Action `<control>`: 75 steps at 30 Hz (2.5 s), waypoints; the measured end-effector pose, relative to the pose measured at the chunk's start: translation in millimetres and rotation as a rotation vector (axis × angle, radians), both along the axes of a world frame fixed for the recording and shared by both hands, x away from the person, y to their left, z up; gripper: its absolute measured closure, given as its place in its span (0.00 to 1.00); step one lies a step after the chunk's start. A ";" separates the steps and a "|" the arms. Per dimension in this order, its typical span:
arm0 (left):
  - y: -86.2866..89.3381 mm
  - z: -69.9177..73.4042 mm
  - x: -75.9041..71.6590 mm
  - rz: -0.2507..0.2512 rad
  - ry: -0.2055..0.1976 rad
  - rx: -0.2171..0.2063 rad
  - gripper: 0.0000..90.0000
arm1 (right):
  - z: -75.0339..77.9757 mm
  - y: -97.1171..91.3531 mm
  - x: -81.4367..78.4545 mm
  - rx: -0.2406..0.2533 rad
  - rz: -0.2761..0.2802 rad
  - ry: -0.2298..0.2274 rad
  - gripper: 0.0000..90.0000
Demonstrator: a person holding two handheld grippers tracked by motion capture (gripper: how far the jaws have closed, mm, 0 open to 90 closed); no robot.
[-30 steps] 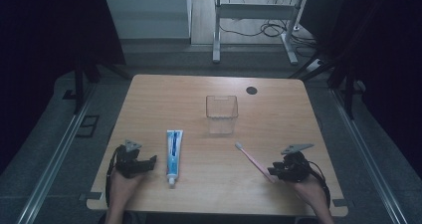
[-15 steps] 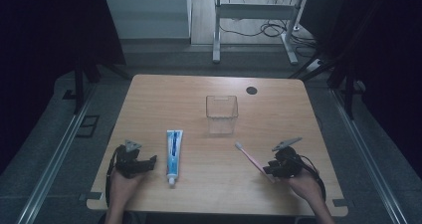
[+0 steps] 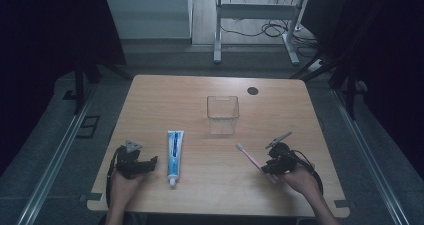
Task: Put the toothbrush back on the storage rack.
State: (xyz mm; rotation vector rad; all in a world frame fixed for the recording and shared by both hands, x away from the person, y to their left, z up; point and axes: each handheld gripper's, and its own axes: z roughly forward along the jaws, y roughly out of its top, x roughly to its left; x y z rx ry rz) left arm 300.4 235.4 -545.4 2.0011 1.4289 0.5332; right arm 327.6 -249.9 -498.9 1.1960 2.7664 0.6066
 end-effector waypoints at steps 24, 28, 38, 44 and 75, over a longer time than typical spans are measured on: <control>0.1 0.0 0.0 -0.003 0.001 0.001 0.15 | 2.5 39.9 26.6 -0.159 0.070 0.068 0.74; 0.1 0.0 0.0 -0.005 0.000 0.001 0.15 | 0.8 46.5 30.5 -0.200 0.082 0.071 0.77; -0.1 0.0 0.0 -0.007 0.000 0.001 0.15 | -0.6 55.2 37.6 -0.234 0.087 0.120 0.85; -0.1 0.0 -0.1 -0.008 0.000 0.001 0.15 | -0.7 55.7 41.6 -0.234 0.093 0.148 0.87; -0.4 0.0 -0.1 -0.009 0.000 0.000 0.15 | 26.5 40.5 35.0 -0.096 0.106 0.087 0.87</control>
